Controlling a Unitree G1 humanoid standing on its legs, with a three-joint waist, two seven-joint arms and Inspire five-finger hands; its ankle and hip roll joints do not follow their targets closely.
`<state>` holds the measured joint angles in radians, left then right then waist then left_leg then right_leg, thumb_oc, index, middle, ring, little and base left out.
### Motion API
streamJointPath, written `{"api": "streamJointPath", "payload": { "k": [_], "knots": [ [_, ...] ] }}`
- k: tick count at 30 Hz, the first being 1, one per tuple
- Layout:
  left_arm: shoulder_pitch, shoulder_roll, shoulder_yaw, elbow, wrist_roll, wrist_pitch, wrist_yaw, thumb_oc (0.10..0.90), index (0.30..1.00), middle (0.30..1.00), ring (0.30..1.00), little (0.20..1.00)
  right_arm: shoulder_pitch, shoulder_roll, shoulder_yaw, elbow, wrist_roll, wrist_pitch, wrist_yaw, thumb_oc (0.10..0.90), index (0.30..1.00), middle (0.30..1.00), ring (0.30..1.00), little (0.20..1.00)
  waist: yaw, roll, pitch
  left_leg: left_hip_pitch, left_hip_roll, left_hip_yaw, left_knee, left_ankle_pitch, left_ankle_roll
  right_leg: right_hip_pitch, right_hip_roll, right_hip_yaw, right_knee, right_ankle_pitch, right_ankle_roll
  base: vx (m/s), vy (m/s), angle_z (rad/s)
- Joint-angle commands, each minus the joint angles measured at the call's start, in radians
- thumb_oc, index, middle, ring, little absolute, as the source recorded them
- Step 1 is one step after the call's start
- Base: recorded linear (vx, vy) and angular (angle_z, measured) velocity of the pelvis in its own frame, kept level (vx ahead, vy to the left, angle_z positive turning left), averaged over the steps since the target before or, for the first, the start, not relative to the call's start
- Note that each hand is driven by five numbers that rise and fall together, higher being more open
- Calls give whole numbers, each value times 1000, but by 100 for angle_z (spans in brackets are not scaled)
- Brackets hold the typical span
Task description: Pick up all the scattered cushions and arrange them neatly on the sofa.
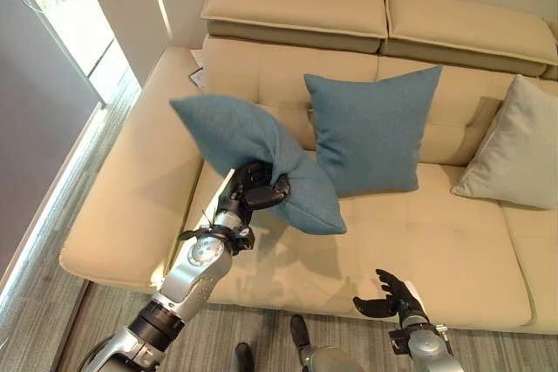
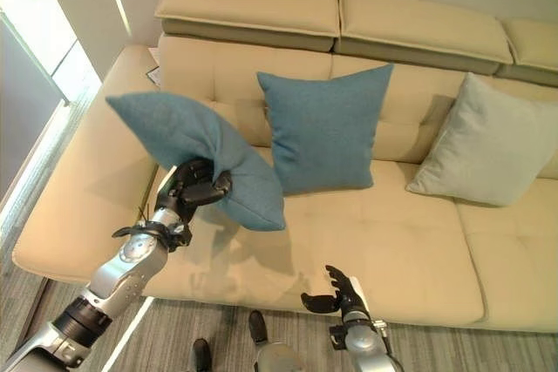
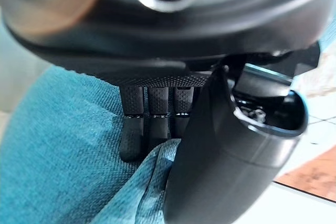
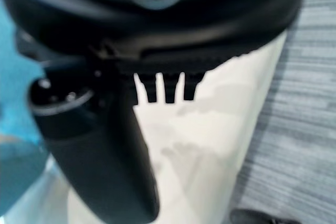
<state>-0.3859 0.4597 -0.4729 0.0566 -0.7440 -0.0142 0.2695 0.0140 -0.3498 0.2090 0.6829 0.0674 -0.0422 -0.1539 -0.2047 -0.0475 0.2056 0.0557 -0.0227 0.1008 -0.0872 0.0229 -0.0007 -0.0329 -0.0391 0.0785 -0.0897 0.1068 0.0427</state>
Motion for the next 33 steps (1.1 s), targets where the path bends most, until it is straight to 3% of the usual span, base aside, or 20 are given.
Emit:
{"api": "streamJointPath", "payload": {
  "k": [1,10,15,18,21,27,33],
  "knots": [
    [-274,-57,-24,-214,5,-200,-128,400,300,300,300,300,-23,-73,-17,-40,29,-44,-9,800,900,900,900,900,11,-3,-162,-36,-6,-1,98,-127,-9,-22,26,30,144,-152,78,3,61,-11],
    [-326,11,-29,-297,-52,-232,-168,400,300,300,300,300,-22,-90,-21,-73,26,-51,-1,800,900,900,900,900,18,-3,-178,-8,-13,4,77,-131,2,-14,19,35,147,-153,90,10,34,-2],
    [-396,105,-55,-295,-70,-231,-183,400,300,300,300,300,-20,-86,-56,-50,-27,-40,-67,800,900,900,900,900,13,15,-190,4,-13,7,53,-124,3,-11,18,33,145,-153,95,0,0,0],
    [-430,182,-64,-294,-67,-233,-200,400,300,300,300,300,-14,-75,-141,-41,31,-40,-120,800,900,900,900,900,-6,36,-199,18,-15,9,32,-119,2,-8,17,38,141,-155,97,0,0,0],
    [-428,205,-66,-295,-65,-233,-216,400,300,300,300,300,-2,-82,-179,-60,53,-40,-135,800,900,900,900,900,-17,44,-202,23,-16,12,24,-116,1,-5,16,36,137,-156,98,0,0,0],
    [-401,141,-101,-281,-70,-209,-256,400,300,300,300,300,28,-82,-280,-67,147,-53,-166,800,900,900,900,900,-58,65,-205,27,-15,25,10,-111,0,-10,16,39,137,-156,100,-4,-1,-1],
    [-357,81,-103,-251,-78,-190,-296,400,300,300,300,300,-28,-48,-277,-48,403,-104,-46,800,900,900,900,900,-86,89,-196,26,-12,61,5,-110,4,-35,25,73,151,-151,103,-24,-4,-22]
  ]
}}
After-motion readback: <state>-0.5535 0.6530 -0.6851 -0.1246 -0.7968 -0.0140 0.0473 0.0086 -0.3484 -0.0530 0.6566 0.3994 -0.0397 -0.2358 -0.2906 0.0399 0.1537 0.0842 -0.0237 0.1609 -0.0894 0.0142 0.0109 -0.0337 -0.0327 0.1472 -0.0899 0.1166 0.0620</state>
